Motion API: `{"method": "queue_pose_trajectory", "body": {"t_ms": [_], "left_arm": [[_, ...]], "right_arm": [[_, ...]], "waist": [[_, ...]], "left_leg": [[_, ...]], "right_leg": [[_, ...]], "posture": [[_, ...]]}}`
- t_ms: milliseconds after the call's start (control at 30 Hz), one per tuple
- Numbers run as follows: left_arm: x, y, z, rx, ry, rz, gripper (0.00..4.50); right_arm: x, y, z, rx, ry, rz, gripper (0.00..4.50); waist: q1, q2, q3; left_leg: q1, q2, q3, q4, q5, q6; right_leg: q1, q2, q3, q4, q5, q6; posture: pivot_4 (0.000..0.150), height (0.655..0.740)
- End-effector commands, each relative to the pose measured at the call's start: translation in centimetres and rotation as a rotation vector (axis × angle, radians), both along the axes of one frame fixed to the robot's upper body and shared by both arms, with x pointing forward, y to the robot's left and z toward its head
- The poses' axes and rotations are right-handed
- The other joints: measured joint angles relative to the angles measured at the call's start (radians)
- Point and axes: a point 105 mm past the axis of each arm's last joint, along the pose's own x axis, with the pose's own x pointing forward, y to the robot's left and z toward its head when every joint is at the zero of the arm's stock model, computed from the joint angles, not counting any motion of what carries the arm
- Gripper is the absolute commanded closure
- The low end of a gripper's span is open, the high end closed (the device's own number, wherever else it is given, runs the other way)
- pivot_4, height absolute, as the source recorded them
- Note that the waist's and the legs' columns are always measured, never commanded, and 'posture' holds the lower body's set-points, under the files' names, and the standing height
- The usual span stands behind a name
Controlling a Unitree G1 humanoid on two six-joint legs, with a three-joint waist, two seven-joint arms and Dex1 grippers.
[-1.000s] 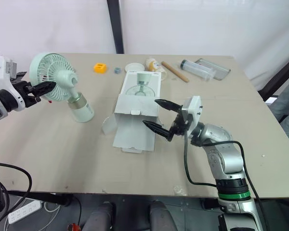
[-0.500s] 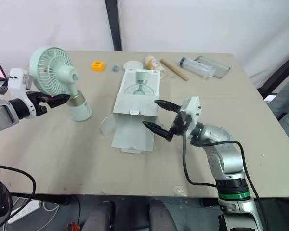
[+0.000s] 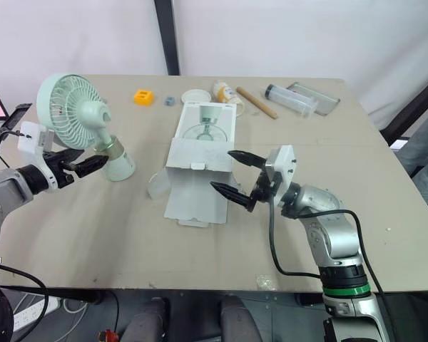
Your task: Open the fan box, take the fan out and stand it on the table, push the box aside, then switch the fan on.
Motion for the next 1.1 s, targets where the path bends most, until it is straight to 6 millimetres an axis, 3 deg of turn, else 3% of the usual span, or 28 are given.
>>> {"method": "queue_pose_trajectory", "body": {"t_ms": [33,133,367,600,867,1100], "left_arm": [[-0.8,0.2,2.1,0.001,-0.122,-0.017,0.03],[-1.2,0.5,1.8,0.006,-0.13,-0.024,0.03],[-3.2,0.9,-1.2,0.05,-0.088,-0.05,0.03],[-3.6,-0.2,-3.1,0.032,-0.059,-0.062,0.03],[-4.8,-5.4,-2.6,0.036,-0.132,-0.276,0.03],[-6.3,-9.7,-1.1,0.071,-0.194,-0.525,0.03]], "right_arm": [[-0.2,0.1,0.6,-0.008,-0.033,0.006,0.0],[-0.2,0.2,0.4,-0.013,-0.029,0.003,0.0],[-0.1,0.1,-0.4,-0.028,-0.01,-0.023,0.0],[0.0,0.2,-0.6,-0.031,-0.005,-0.024,0.0],[0.5,0.0,-1.0,-0.042,0.024,-0.07,0.0],[2.3,-1.1,-1.9,-0.068,0.062,-0.25,0.0]], "waist": [[0.0,0.0,0.0],[0.0,0.0,0.0],[0.0,0.0,0.0],[0.0,0.0,0.0],[0.0,0.0,0.0],[0.0,0.0,0.0]], "left_leg": [[0.0,0.0,0.0,0.0,0.0,0.0],[0.0,0.0,0.0,0.0,0.0,0.0],[0.0,0.0,0.001,-0.001,0.0,0.0],[0.0,0.001,0.001,-0.001,0.0,0.0],[0.0,0.001,0.001,-0.001,0.0,0.0],[0.0,0.0,0.001,-0.001,0.0,0.0]], "right_leg": [[0.0,0.0,0.0,0.0,0.0,0.0],[0.0,0.0,0.0,0.0,-0.001,0.001],[-0.001,0.0,0.001,0.0,0.0,-0.001],[-0.001,0.0,0.001,0.0,-0.002,0.001],[-0.001,0.0,0.001,0.0,-0.002,0.001],[-0.001,0.001,0.001,0.0,-0.002,0.001]], "posture": [[0.15,0.74],[0.15,0.74],[0.15,0.74],[0.15,0.74],[0.15,0.74],[0.15,0.74]]}}
